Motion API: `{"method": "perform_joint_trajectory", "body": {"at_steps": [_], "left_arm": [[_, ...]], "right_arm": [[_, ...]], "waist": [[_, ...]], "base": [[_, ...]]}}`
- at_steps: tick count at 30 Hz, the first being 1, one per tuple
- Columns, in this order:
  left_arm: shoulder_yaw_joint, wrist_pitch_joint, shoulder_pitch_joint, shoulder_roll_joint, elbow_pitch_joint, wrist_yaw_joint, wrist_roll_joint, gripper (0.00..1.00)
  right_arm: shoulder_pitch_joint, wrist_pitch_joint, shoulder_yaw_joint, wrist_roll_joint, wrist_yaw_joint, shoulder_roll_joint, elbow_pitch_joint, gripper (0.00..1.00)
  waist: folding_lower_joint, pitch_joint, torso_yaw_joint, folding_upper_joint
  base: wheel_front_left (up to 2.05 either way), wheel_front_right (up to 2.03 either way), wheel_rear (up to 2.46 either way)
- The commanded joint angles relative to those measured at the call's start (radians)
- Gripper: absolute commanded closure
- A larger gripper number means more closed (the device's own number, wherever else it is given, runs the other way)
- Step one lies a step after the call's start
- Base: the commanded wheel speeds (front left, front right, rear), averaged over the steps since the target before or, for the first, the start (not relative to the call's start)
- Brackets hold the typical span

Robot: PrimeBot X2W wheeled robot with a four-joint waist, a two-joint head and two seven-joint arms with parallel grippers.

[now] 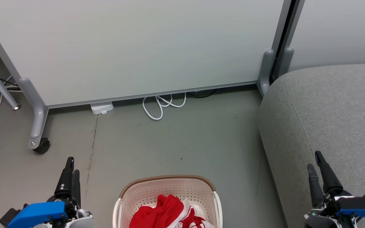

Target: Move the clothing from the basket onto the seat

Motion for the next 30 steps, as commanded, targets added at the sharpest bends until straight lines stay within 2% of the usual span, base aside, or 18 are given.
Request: {"method": "perform_joint_trajectory", "body": {"at_steps": [1, 5, 12, 21, 30], "left_arm": [[-0.010, -0.013, -0.024, 0.006, -0.020, 0.001, 0.022, 0.00], [-0.020, -0.032, -0.026, 0.007, -0.023, 0.009, 0.090, 0.00], [-0.062, -0.065, -0.029, 0.018, -0.033, 0.026, 0.277, 0.00], [-0.111, -0.102, -0.033, 0.034, -0.054, 0.040, 0.490, 0.00], [-0.149, -0.137, -0.027, 0.045, -0.079, 0.046, 0.651, 0.00]], "right_arm": [[-0.016, -0.013, 0.004, -0.020, 0.001, -0.004, -0.023, 0.00], [-0.016, -0.033, 0.006, -0.095, 0.002, -0.004, -0.030, 0.00], [-0.012, -0.065, 0.015, -0.302, 0.002, -0.005, -0.052, 0.00], [-0.003, -0.103, 0.029, -0.507, 0.002, -0.005, -0.079, 0.00], [0.003, -0.137, 0.037, -0.673, 0.002, -0.006, -0.102, 0.00]], "waist": [[0.0000, 0.000, 0.000, 0.0000], [0.0000, 0.001, 0.001, 0.0000], [0.0000, 0.002, 0.002, 0.0000], [0.0000, 0.004, 0.006, 0.0000], [0.0000, 0.006, 0.013, 0.0000]], "base": [[0.00, 0.00, 0.00], [0.00, 0.00, 0.00], [0.00, 0.00, 0.00], [0.00, 0.00, 0.00], [0.00, 0.00, 0.00]]}}
